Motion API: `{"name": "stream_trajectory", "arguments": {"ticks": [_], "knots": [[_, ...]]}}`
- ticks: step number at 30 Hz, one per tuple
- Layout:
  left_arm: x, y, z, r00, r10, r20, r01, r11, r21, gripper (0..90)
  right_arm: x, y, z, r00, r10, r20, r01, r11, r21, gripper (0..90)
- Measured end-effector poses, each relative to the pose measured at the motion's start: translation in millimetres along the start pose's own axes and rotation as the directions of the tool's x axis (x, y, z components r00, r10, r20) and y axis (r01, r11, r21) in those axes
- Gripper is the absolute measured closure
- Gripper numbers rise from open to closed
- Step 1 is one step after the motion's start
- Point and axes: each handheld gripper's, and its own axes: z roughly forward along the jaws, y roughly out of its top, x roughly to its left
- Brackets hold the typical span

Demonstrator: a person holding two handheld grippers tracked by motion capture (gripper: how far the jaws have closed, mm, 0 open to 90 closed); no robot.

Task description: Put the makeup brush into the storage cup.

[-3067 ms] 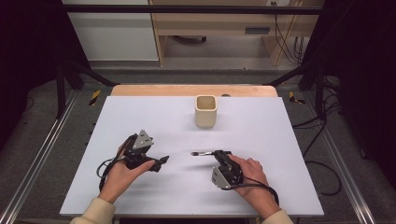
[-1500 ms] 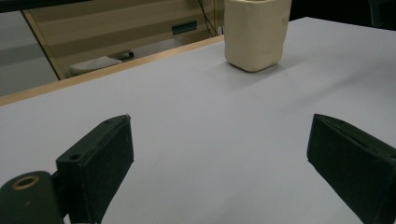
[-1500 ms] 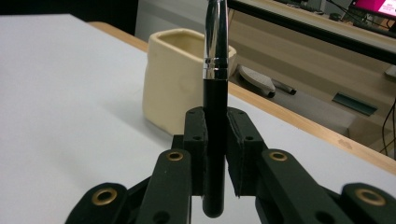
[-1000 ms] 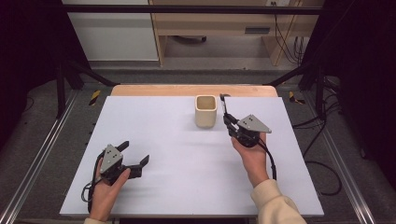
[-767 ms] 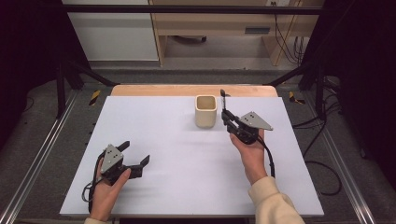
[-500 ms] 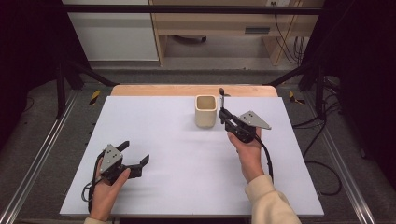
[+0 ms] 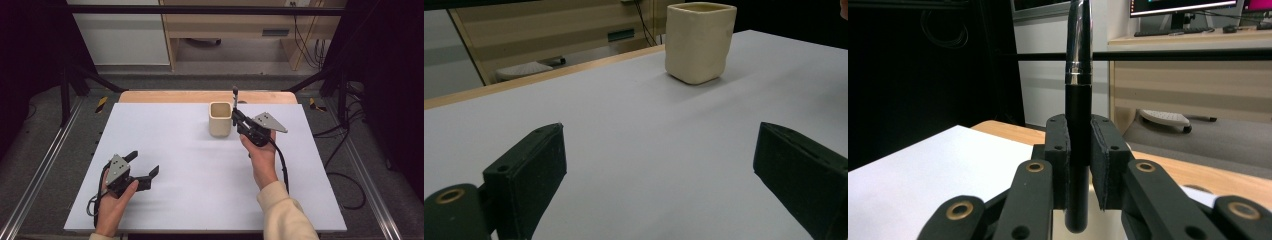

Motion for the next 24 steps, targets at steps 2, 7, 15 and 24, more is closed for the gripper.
{"name": "stream_trajectory", "arguments": {"ticks": [2, 7, 15, 24], "knots": [[0.0, 0.0, -0.1, 1.0, -0.002, 0.0, 0.002, 1.0, -0.001, 6.2, 1.7, 2.9, 2.9, 1.0, 0.001, -0.002, -0.001, 1.0, -0.004, 79.3], [0.3, 0.1, -0.7, 1.0, -0.002, -0.002, 0.002, 1.0, -0.003, 6.2, 4.1, 6.1, 9.7, 1.0, 0.008, -0.002, -0.008, 1.0, -0.015, 79.3], [3.2, -0.1, -2.0, 0.9998, -0.017, -0.006, 0.017, 0.9998, -0.012, 6.1, 4.5, 6.5, 21.9, 0.9998, 0.02, 0.004, -0.02, 0.999, -0.036, 79.3], [6.2, -0.5, -2.8, 0.9996, -0.027, -0.002, 0.027, 0.9995, -0.02, 6.2, 0.2, 1.9, 28.1, 0.9992, 0.027, 0.03, -0.025, 0.998, -0.053, 79.3]]}}
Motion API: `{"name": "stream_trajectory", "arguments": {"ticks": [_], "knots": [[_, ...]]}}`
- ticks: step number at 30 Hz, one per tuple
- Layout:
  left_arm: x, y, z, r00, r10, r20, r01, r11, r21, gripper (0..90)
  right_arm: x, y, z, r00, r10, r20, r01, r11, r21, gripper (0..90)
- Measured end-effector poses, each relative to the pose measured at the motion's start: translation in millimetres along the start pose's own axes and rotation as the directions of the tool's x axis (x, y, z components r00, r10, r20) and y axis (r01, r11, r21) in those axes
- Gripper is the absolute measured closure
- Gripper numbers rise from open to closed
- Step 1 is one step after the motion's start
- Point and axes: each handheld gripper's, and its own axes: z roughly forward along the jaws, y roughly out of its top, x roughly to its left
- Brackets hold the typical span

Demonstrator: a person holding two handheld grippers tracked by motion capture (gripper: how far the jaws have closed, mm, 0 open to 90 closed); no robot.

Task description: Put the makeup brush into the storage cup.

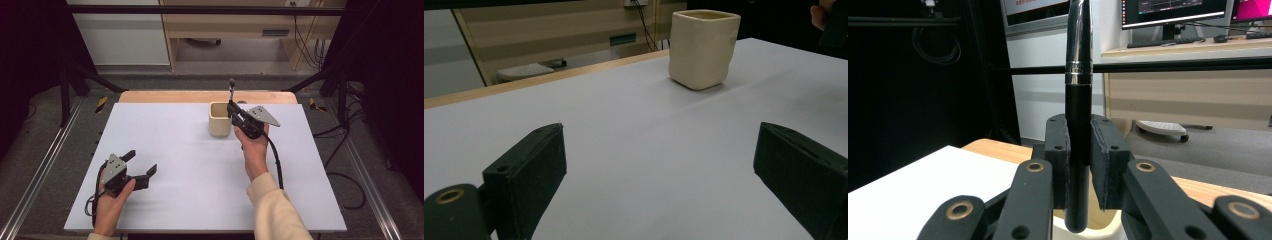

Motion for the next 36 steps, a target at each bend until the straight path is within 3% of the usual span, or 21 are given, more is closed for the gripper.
{"name": "stream_trajectory", "arguments": {"ticks": [26, 28, 36], "knots": [[1.3, 0.8, -2.6, 0.9999, -0.009, -0.008, 0.009, 0.9999, -0.012, 5.6, -4.8, 0.3, 4.2, 0.9994, 0.02, 0.026, -0.02, 1.0, -0.009, 79.3], [1.3, 0.7, -2.5, 0.9999, -0.009, -0.008, 0.009, 0.9999, -0.012, 5.6, -5.5, 1.0, 5.1, 0.9997, 0.005, 0.023, -0.005, 1.0, -0.007, 79.3], [1.9, 0.8, -3.2, 0.9999, -0.01, -0.007, 0.01, 0.9998, -0.016, 5.6, -1.6, 7.3, 16.5, 0.9998, 0.009, 0.017, -0.008, 1.0, -0.02, 79.3]]}}
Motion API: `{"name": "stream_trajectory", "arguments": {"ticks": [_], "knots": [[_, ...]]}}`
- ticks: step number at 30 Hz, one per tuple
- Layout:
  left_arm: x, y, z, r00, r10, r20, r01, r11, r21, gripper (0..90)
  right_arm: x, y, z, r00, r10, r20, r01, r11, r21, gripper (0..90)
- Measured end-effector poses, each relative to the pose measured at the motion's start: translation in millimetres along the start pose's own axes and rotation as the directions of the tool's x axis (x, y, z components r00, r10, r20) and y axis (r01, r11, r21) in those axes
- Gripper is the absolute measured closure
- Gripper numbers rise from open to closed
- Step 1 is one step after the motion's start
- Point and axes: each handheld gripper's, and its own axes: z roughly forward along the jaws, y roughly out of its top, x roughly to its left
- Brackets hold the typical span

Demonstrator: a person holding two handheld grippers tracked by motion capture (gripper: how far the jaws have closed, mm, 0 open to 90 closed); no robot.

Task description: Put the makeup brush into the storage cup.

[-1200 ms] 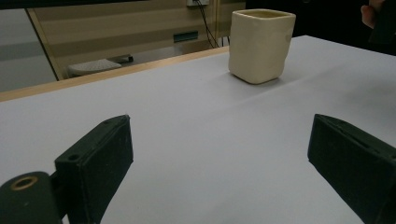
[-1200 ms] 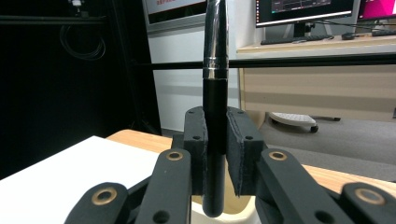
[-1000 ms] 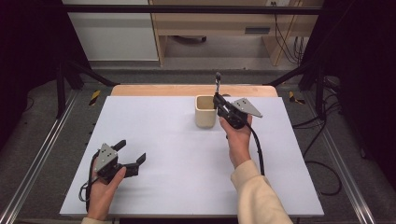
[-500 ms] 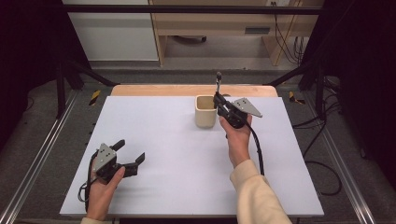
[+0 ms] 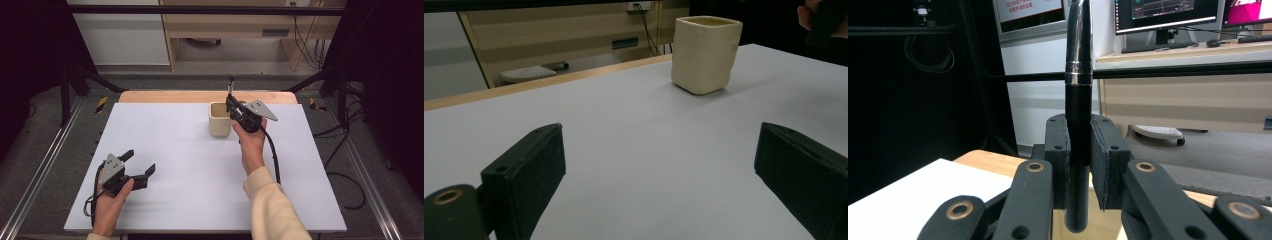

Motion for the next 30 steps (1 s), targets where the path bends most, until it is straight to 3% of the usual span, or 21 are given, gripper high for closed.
{"name": "stream_trajectory", "arguments": {"ticks": [15, 30], "knots": [[1.2, -0.2, -0.1, 1.0, -0.008, 0.001, 0.008, 0.9999, -0.008, 5.4, 3.3, -8.0, 14.4, 1.0, 0.001, -0.01, -0.001, 1.0, 0.003, 79.3], [1.8, 0.1, -0.7, 1.0, -0.009, 0.001, 0.009, 0.9999, -0.012, 5.4, 1.7, -15.0, 17.0, 0.9999, -0.005, -0.009, 0.005, 1.0, 0.019, 79.2]]}}
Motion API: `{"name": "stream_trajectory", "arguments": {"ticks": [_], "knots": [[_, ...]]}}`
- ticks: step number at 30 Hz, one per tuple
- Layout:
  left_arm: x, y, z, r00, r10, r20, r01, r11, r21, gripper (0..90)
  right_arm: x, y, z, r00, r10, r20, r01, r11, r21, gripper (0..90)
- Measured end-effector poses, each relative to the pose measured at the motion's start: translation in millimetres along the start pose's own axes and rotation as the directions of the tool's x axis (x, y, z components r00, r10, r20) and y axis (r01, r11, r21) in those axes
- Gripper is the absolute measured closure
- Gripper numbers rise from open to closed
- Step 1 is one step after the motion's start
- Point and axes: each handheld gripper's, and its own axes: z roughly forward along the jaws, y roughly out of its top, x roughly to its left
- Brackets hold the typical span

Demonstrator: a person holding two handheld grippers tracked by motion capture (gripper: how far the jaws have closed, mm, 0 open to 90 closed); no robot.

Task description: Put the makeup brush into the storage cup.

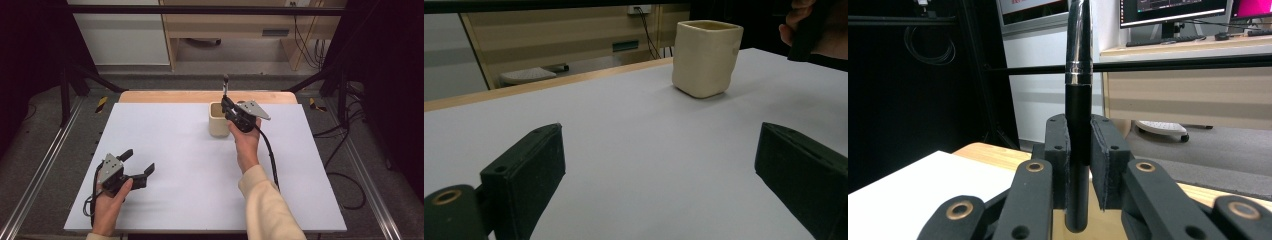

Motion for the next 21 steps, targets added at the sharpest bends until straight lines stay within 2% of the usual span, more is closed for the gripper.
{"name": "stream_trajectory", "arguments": {"ticks": [21], "knots": [[-0.5, 0.3, -0.1, 1.0, 0.001, 0.002, -0.001, 1.0, -0.002, 5.4, -1.3, -9.8, 3.2, 0.9999, -0.014, -0.004, 0.014, 0.999, 0.034, 79.2]]}}
